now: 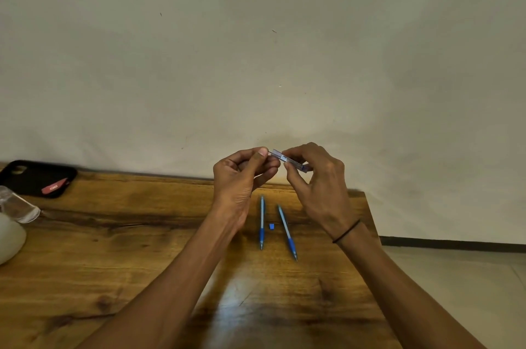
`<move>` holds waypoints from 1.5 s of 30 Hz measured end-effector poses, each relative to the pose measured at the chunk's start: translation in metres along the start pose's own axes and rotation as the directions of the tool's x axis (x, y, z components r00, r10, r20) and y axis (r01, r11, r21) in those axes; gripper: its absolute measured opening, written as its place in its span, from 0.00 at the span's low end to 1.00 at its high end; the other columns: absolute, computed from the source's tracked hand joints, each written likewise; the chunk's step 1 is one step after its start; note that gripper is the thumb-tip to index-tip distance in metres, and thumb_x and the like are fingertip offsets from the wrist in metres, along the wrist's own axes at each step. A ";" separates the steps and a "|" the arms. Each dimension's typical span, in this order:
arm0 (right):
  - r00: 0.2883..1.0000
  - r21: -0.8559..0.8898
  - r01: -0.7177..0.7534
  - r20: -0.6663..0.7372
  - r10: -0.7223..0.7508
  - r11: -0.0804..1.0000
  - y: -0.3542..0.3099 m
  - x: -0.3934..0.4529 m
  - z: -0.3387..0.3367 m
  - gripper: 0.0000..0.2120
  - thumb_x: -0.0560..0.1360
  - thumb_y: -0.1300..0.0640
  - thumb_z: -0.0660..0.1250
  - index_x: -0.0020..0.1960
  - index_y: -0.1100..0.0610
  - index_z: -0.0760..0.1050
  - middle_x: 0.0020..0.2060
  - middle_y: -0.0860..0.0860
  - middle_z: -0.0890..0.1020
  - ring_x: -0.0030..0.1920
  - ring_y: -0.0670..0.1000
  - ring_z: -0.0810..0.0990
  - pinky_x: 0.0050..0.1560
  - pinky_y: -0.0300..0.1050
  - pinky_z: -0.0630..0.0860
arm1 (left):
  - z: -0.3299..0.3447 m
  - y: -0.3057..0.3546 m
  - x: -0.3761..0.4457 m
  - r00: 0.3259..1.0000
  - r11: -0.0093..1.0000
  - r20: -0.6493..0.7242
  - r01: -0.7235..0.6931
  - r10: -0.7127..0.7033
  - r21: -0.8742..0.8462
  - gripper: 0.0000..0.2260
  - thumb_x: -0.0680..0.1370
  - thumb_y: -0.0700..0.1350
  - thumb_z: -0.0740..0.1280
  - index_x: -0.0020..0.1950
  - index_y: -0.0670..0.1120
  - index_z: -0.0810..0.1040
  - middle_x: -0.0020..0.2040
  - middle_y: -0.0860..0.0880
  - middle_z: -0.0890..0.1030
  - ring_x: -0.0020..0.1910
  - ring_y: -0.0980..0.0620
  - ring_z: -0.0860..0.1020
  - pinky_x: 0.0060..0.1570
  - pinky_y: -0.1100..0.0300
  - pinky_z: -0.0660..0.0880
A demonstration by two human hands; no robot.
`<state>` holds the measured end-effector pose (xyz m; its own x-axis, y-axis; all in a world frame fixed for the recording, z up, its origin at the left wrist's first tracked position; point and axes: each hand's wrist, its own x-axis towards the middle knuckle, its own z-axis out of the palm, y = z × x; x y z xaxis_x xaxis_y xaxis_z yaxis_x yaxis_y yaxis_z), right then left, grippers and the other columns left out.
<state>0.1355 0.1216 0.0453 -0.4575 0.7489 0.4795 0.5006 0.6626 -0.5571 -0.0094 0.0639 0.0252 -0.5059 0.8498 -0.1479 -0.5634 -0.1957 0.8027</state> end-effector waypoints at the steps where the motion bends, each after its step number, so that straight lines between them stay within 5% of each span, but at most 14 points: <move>1: 1.000 0.003 0.000 -0.005 0.000 1.000 0.000 0.000 0.000 0.07 0.79 0.60 0.70 0.57 0.57 0.83 0.50 0.52 0.85 0.50 0.50 0.81 0.50 0.54 0.83 | 0.000 0.001 0.000 1.000 1.000 0.006 -0.004 0.004 0.005 0.03 0.77 0.39 0.75 0.47 0.44 0.89 0.46 0.39 0.89 0.44 0.46 0.89 0.42 0.59 0.85; 20: 0.999 0.049 -0.025 -0.038 0.026 0.999 0.005 -0.003 0.005 0.08 0.79 0.59 0.71 0.58 0.55 0.82 0.50 0.49 0.85 0.50 0.47 0.81 0.50 0.52 0.83 | -0.005 0.002 0.004 0.997 0.997 0.073 -0.033 0.028 0.064 0.10 0.75 0.45 0.74 0.54 0.42 0.86 0.47 0.39 0.89 0.47 0.44 0.89 0.44 0.59 0.85; 30: 0.993 0.116 -0.101 -0.049 0.107 0.988 0.005 -0.006 0.010 0.06 0.80 0.59 0.71 0.57 0.54 0.82 0.49 0.48 0.85 0.49 0.44 0.81 0.50 0.29 0.76 | -0.003 0.006 0.004 0.987 0.962 0.129 -0.128 0.099 0.242 0.07 0.80 0.42 0.70 0.56 0.42 0.83 0.47 0.43 0.89 0.48 0.45 0.89 0.45 0.58 0.85; 45: 0.986 0.100 -0.155 -0.042 0.160 0.983 0.011 -0.010 0.017 0.06 0.79 0.60 0.71 0.55 0.54 0.81 0.47 0.46 0.84 0.46 0.44 0.80 0.48 0.40 0.82 | -0.004 0.008 0.006 0.983 0.883 0.151 -0.158 0.101 0.442 0.07 0.85 0.45 0.64 0.60 0.45 0.78 0.44 0.45 0.89 0.45 0.46 0.89 0.45 0.56 0.86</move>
<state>0.1335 0.1211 0.0230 -0.3408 0.8450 0.4122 0.4896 0.5338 -0.6895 -0.0197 0.0656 0.0287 -0.4556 0.8899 0.0225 -0.1285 -0.0907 0.9876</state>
